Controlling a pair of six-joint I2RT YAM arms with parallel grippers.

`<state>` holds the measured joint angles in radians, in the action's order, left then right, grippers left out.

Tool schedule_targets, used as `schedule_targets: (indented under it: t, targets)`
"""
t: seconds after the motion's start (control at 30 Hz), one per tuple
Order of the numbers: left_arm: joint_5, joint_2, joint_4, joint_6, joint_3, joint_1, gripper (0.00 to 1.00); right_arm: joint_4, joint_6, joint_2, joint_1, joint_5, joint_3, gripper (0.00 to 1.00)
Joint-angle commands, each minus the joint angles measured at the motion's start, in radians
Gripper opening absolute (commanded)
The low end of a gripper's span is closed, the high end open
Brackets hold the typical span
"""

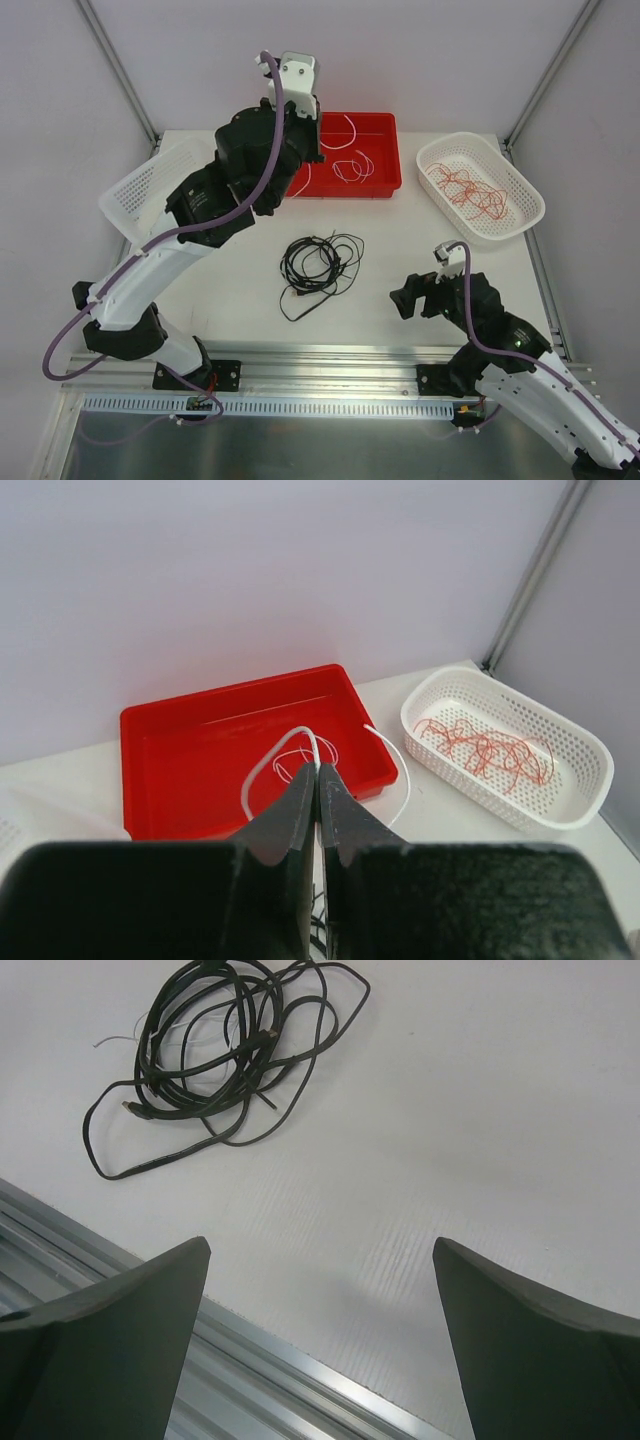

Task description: Untangle the cables

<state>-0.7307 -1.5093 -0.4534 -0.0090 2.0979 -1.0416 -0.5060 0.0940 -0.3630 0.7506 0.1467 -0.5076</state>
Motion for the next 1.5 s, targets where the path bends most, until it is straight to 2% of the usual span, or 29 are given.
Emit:
schedule_targets:
  t: [0.0, 0.17, 0.3, 0.43, 0.53, 0.6, 0.8, 0.9, 1.1, 1.47]
  targets:
    - [0.127, -0.003, -0.011, 0.066, 0.004, -0.02, 0.0, -0.006, 0.009, 0.004, 0.004, 0.002, -0.052, 1.0]
    - [0.116, -0.026, -0.01, 0.196, 0.117, -0.018, 0.0, -0.003, 0.01, 0.006, 0.006, -0.009, -0.052, 1.0]
    - [0.097, -0.038, -0.007, 0.274, 0.14, 0.0, 0.0, 0.006, 0.01, -0.004, 0.006, -0.009, -0.049, 0.99]
    - [0.197, -0.035, -0.004, 0.232, 0.094, 0.092, 0.0, 0.004, 0.012, -0.017, 0.004, -0.015, -0.054, 1.0]
    - [0.347, -0.063, -0.002, 0.131, 0.08, 0.202, 0.0, 0.006, 0.015, -0.022, 0.006, -0.016, -0.052, 1.0]
    - [0.427, -0.081, 0.013, 0.116, 0.085, 0.256, 0.0, 0.006, 0.016, -0.03, 0.006, -0.021, -0.055, 1.0]
    - [0.565, -0.192, 0.079, 0.132, 0.197, 0.334, 0.0, -0.008, 0.019, -0.068, 0.006, -0.045, -0.081, 1.0]
    - [0.615, -0.258, 0.137, 0.13, 0.264, 0.393, 0.0, -0.011, 0.012, -0.102, 0.004, -0.056, -0.103, 1.0]
    - [0.703, -0.376, 0.234, 0.075, 0.3, 0.517, 0.0, -0.008, -0.011, -0.185, 0.004, -0.087, -0.135, 1.0]
    - [0.783, -0.532, 0.361, 0.017, 0.243, 0.63, 0.0, 0.072, -0.01, -0.356, 0.006, -0.137, -0.134, 1.0]
